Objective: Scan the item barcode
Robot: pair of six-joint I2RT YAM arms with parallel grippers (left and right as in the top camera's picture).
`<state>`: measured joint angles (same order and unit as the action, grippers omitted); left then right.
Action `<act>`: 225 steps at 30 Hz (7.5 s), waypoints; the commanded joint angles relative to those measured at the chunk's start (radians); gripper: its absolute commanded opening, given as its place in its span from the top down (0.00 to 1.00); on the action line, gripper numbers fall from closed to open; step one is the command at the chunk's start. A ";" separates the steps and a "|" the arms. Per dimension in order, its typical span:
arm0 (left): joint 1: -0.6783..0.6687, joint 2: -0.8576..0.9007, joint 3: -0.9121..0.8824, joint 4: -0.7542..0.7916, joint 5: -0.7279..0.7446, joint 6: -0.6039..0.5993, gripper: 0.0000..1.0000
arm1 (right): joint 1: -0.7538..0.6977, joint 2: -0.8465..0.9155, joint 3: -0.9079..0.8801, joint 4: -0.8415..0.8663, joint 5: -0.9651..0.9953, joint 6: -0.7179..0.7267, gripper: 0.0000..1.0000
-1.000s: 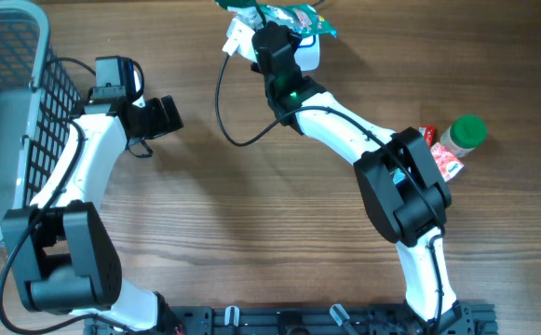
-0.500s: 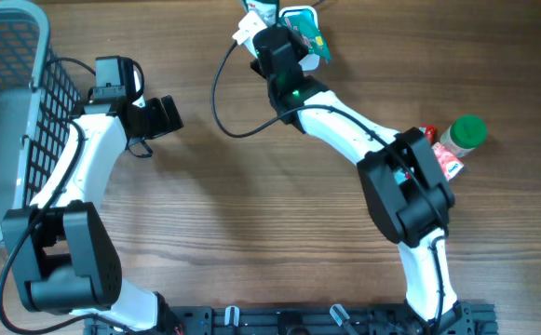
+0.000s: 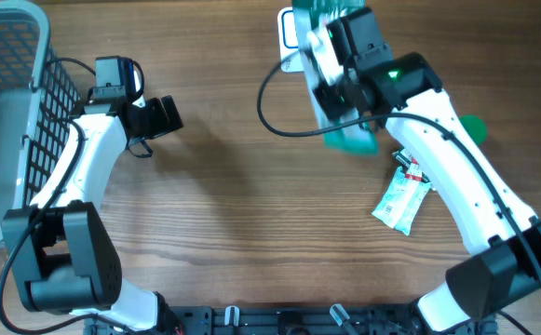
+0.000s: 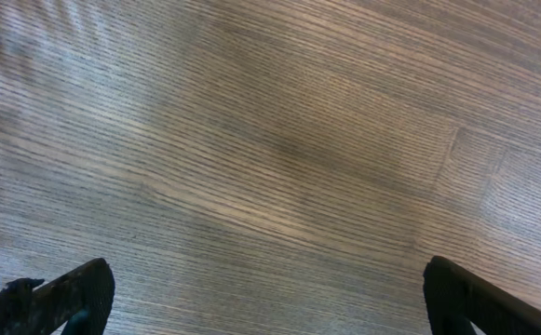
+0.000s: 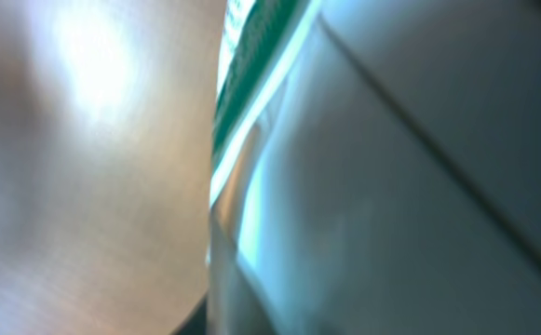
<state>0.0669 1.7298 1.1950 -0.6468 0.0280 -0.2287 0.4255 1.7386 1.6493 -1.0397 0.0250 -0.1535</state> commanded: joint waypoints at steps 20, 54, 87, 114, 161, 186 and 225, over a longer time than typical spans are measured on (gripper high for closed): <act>0.008 0.009 0.002 0.000 0.005 0.013 0.00 | -0.060 0.038 -0.257 0.016 -0.153 0.241 0.01; 0.008 0.008 0.002 0.000 0.005 0.013 0.00 | -0.056 -0.022 -0.257 0.402 -0.153 0.241 0.00; 0.008 0.008 0.002 0.000 0.005 0.013 0.00 | -0.340 -1.407 -0.453 0.149 0.079 0.206 0.00; 0.008 0.009 0.002 0.000 0.005 0.013 0.00 | -0.436 -1.735 -1.577 1.287 -0.127 0.318 0.00; 0.008 -0.027 0.002 0.000 0.005 0.013 0.00 | -0.436 -1.734 -1.644 1.042 -0.093 0.311 0.00; -0.021 -1.191 -0.001 -0.237 -0.038 0.013 0.00 | -0.436 -1.734 -1.644 1.042 -0.093 0.311 0.00; -0.036 -1.726 -1.069 0.920 -0.018 -0.071 0.00 | -0.436 -1.734 -1.644 1.042 -0.093 0.311 0.00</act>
<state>0.0345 0.0139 0.1783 0.2661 0.0051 -0.2836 -0.0055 0.0154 0.0063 -0.0006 -0.0814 0.1387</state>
